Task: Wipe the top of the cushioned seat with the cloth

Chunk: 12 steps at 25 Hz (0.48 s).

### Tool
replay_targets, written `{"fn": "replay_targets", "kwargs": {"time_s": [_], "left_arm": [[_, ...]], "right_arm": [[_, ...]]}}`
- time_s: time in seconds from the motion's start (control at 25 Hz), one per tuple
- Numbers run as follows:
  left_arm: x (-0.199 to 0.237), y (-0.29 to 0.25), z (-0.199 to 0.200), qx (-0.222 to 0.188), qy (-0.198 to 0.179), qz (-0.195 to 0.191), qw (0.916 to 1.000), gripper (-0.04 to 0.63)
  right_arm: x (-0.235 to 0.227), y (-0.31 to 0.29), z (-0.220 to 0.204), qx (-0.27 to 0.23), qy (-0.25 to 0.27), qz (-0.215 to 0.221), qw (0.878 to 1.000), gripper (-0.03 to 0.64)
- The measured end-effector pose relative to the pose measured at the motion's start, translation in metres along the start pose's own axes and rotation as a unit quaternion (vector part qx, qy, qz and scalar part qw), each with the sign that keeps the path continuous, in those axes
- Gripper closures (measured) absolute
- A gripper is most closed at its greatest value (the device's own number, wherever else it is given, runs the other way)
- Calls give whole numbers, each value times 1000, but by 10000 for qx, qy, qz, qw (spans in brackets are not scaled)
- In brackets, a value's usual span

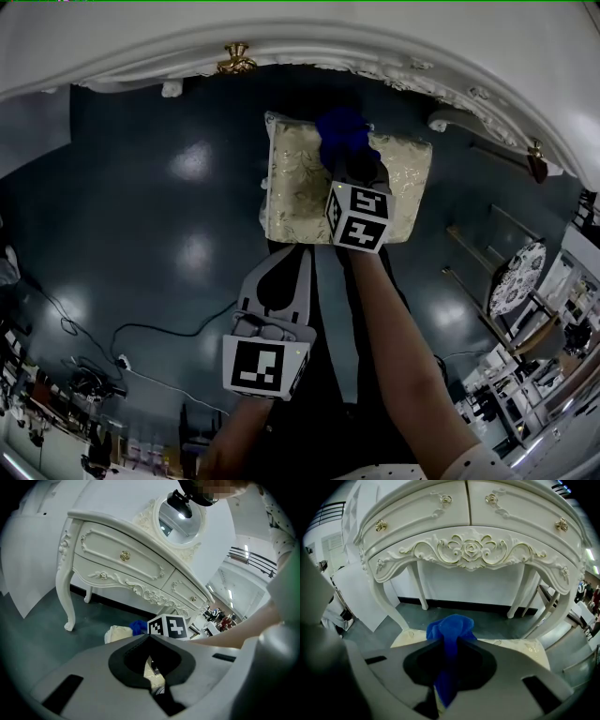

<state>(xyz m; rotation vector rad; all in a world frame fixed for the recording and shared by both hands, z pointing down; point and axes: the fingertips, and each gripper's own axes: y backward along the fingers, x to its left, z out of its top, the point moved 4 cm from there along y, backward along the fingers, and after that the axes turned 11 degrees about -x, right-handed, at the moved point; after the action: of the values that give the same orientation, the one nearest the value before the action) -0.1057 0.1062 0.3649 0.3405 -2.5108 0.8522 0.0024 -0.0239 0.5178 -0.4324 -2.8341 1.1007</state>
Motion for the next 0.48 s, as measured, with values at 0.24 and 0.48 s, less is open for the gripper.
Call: {"fn": "replay_targets", "kwargs": {"time_s": [0.24,0.48], "left_arm": [[2,2,-1,-5,76,-6,10000,598],[6,5,-1,19,127,29,9999,598]], "right_arm": [[10,-1,1,-4,4,62,10000,557],[22,-3,3,-3,-10,136,9999,557]]}}
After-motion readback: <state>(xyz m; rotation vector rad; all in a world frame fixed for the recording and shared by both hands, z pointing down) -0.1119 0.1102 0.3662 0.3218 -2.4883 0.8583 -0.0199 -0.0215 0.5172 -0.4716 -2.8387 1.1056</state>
